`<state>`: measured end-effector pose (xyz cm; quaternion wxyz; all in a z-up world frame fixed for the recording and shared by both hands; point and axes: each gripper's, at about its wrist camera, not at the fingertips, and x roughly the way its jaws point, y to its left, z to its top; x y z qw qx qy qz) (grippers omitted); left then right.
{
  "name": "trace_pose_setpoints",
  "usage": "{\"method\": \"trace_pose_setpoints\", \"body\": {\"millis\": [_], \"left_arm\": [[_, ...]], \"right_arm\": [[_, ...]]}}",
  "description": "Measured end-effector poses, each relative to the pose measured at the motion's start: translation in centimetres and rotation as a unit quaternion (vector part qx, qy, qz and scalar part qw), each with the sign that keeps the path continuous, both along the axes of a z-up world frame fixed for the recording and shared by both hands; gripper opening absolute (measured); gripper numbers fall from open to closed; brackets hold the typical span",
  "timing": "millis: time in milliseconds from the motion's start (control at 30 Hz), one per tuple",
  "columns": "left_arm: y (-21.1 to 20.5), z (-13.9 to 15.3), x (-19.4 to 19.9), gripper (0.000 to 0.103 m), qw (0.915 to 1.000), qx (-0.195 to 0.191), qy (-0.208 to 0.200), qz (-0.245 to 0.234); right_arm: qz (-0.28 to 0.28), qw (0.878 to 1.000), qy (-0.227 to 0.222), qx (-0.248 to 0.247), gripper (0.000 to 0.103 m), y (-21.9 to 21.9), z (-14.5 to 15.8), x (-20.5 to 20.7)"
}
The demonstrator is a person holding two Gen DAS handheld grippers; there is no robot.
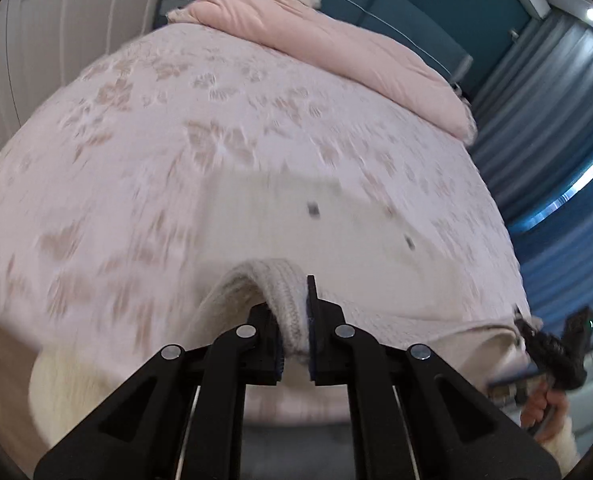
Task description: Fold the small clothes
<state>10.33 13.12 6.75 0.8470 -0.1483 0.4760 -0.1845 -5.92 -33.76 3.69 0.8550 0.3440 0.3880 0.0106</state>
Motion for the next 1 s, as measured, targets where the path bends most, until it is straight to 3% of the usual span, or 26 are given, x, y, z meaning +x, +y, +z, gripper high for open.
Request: {"method": "trace_pose_setpoints", "body": {"millis": [200, 333, 433, 467, 500, 533, 567, 600, 667, 800, 933, 967, 1000], "left_arm": [[-2.9, -7.0, 10.4, 0.008, 0.9966, 0.008, 0.059, 0.057], [-3.8, -11.2, 12.2, 0.010, 0.9936, 0.035, 0.082, 0.069], [-4.1, -11.5, 11.6, 0.014, 0.9958, 0.042, 0.058, 0.056], [-4.0, -11.2, 11.2, 0.021, 0.9968, 0.041, 0.051, 0.047], [-4.0, -10.7, 10.7, 0.036, 0.9975, 0.046, 0.041, 0.036], [-3.7, -9.8, 9.7, 0.048, 0.9975, 0.061, 0.020, 0.027], [-3.3, -9.2, 9.1, 0.068, 0.9973, 0.070, 0.003, 0.024], [-2.9, -8.4, 8.4, 0.079, 0.9965, 0.078, -0.021, 0.023], [-1.9, -7.7, 7.6, 0.087, 0.9948, 0.086, -0.052, 0.017], [-1.9, -9.2, 9.5, 0.087, 0.9955, 0.093, -0.018, 0.002], [-3.1, -11.7, 12.1, 0.087, 0.9970, 0.071, 0.030, -0.005], [-3.6, -12.7, 12.9, 0.081, 0.9958, 0.070, 0.059, -0.006], [-3.9, -13.4, 13.3, 0.068, 0.9944, 0.069, 0.079, -0.011]], "right_arm": [[-0.066, 0.997, 0.036, -0.004, 0.006, -2.2, -7.0, 10.0], [-0.076, 0.995, 0.062, -0.017, 0.009, -2.3, -10.1, 12.2], [-0.076, 0.995, 0.064, -0.032, 0.017, -2.0, -10.0, 12.5], [-0.075, 0.995, 0.056, -0.035, 0.031, -2.1, -9.4, 12.2], [-0.078, 0.995, 0.049, -0.039, 0.043, -2.0, -8.8, 11.7], [-0.088, 0.994, 0.036, -0.054, 0.064, -2.1, -7.8, 10.8], [-0.095, 0.993, 0.021, -0.070, 0.070, -2.1, -7.0, 9.9], [-0.093, 0.992, 0.009, -0.085, 0.070, -2.1, -6.4, 9.1], [-0.082, 0.991, 0.013, -0.106, 0.073, -1.9, -6.2, 8.3], [-0.050, 0.988, 0.066, -0.130, 0.073, -1.8, -8.8, 9.9], [-0.057, 0.986, 0.092, -0.125, 0.073, -1.7, -11.1, 11.8], [-0.061, 0.986, 0.095, -0.122, 0.074, -1.7, -11.5, 12.0], [-0.062, 0.986, 0.097, -0.118, 0.073, -1.6, -11.6, 12.1]]}}
